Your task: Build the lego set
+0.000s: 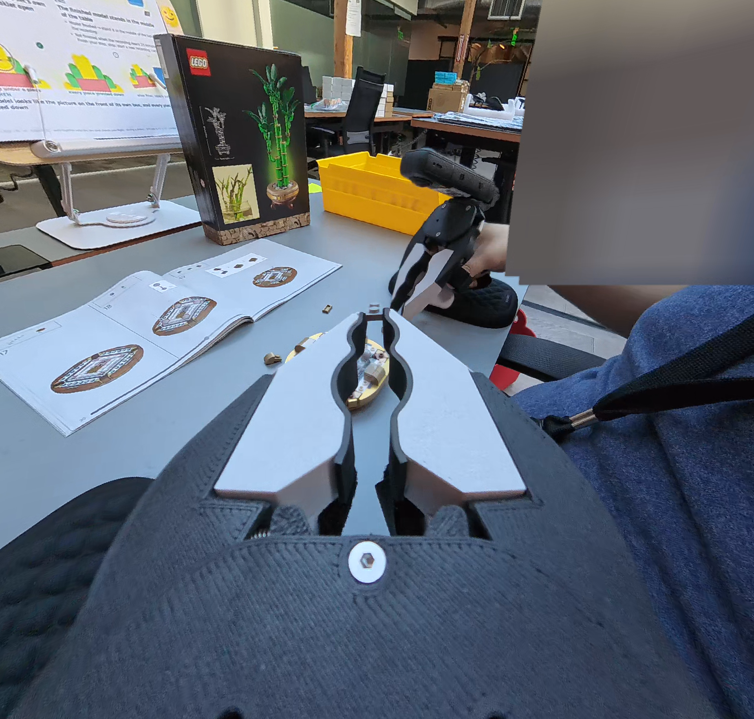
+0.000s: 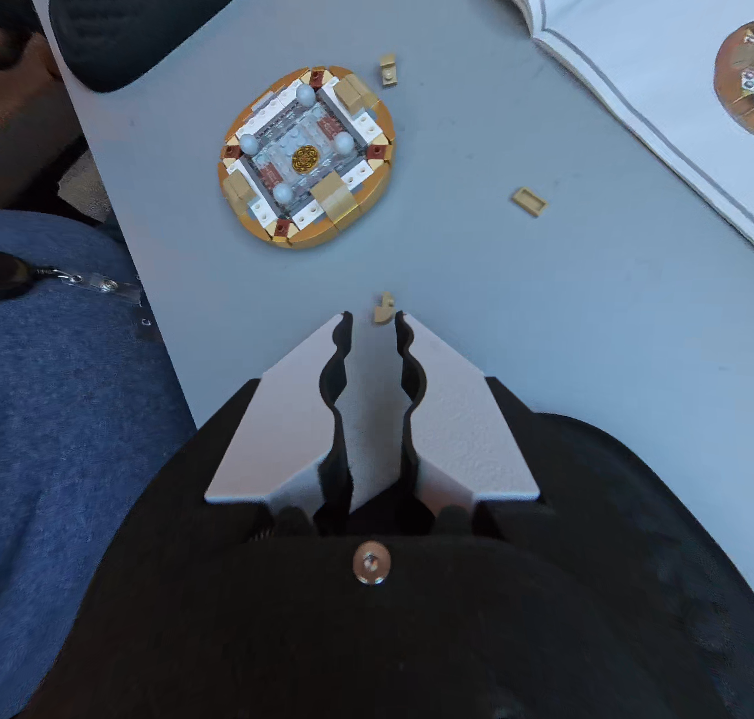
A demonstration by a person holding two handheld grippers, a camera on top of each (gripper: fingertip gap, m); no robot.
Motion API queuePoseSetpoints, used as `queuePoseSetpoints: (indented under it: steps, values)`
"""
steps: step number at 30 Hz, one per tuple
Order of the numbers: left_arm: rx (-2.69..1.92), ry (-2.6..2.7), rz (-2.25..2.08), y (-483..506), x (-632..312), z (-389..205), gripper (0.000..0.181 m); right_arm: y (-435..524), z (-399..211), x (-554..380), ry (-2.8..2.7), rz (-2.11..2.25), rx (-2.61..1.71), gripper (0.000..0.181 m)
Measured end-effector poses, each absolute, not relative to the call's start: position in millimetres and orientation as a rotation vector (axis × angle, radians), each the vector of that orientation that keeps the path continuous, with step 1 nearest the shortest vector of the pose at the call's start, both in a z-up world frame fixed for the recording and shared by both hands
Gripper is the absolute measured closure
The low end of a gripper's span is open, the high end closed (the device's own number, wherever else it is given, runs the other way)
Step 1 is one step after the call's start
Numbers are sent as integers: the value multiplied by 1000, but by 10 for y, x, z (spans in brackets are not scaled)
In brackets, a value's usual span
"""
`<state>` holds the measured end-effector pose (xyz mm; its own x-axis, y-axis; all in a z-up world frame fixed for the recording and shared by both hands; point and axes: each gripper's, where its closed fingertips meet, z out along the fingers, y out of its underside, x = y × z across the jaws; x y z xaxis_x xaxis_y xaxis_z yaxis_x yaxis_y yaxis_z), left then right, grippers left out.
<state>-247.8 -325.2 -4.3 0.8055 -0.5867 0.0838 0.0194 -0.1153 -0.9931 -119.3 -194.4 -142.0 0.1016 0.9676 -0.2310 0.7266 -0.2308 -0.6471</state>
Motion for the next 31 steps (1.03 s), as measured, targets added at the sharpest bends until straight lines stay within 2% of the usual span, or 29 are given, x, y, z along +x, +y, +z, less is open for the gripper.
queuePoseSetpoints:
  steps: [4,5,7,14,18,25,29,31]
  values:
    - [-1630,474,-558,-3235,-2431,-57,175,-1902,-1481,-1228,-1671,846,-1938,161]
    - [-1637,479,-561,-3223,-2424,-67,175,-1901,-1490,-1236,-1683,818,-1919,169]
    - [-1646,483,-564,-3208,-2415,-79,175,-1856,-1483,-1242,-1698,713,-1858,173]
    - [-1635,463,-593,-3222,-2406,-32,175,-1832,-1386,-1142,-1914,-165,-1165,172]
    - [-1628,440,-616,-3232,-2427,6,175,-1873,-1450,-1085,-1988,-391,-900,171]
    - [-1628,406,-617,-3262,-2487,42,175,-1986,-1478,-988,-2020,-242,-1019,171]
    - [-1628,405,-634,-3258,-2483,49,175,-2057,-1442,-967,-2082,68,-1248,154]
    - [-1623,405,-659,-3247,-2463,55,175,-2050,-1406,-994,-2166,215,-1276,151]
